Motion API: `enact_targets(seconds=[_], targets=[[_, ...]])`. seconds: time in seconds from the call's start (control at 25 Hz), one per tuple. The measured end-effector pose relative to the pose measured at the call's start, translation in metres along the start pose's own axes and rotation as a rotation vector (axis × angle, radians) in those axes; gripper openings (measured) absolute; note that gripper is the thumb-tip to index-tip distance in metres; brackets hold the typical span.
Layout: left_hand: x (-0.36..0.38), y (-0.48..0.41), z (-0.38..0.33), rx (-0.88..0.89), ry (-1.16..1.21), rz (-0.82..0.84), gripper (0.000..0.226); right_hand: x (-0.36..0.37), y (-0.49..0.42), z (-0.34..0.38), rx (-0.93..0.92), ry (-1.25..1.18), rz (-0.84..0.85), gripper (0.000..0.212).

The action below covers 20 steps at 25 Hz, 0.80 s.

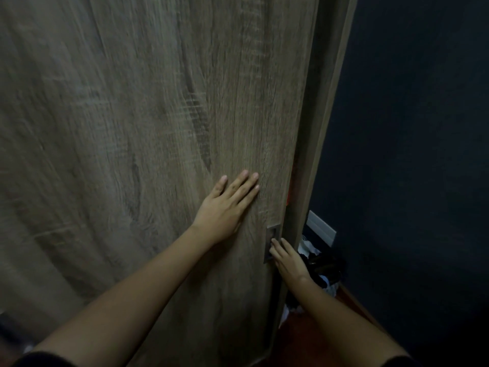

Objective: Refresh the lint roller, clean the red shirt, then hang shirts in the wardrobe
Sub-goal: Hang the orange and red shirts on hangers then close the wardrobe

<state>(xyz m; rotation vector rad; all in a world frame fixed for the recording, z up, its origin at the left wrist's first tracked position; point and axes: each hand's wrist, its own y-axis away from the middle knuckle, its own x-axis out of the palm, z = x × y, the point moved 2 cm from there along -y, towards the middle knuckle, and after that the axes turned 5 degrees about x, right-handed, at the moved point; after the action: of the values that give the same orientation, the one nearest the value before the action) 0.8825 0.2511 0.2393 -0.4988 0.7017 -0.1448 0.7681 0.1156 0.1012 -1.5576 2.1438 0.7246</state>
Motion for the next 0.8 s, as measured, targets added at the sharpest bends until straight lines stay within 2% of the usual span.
enact_targets(seconds=[0.24,0.4,0.48,0.6,0.8], targets=[[0.001,-0.024,-0.012,0.037,0.008,0.013,0.061,0.027,-0.007,-0.015,0.050,-0.024,0.049,0.069],[0.004,-0.032,-0.021,0.020,0.031,0.023,0.060,0.036,-0.007,-0.023,0.014,-0.019,0.064,0.072],[-0.003,-0.032,-0.022,-0.004,0.020,0.071,0.061,0.036,-0.008,-0.026,0.005,-0.029,0.049,0.071],[-0.009,-0.035,-0.021,0.010,0.148,0.269,0.060,0.036,-0.012,-0.025,0.011,-0.070,0.074,0.068],[-0.015,-0.035,-0.021,-0.049,0.263,0.275,0.064,0.025,0.000,-0.035,0.006,-0.288,0.121,0.070]])
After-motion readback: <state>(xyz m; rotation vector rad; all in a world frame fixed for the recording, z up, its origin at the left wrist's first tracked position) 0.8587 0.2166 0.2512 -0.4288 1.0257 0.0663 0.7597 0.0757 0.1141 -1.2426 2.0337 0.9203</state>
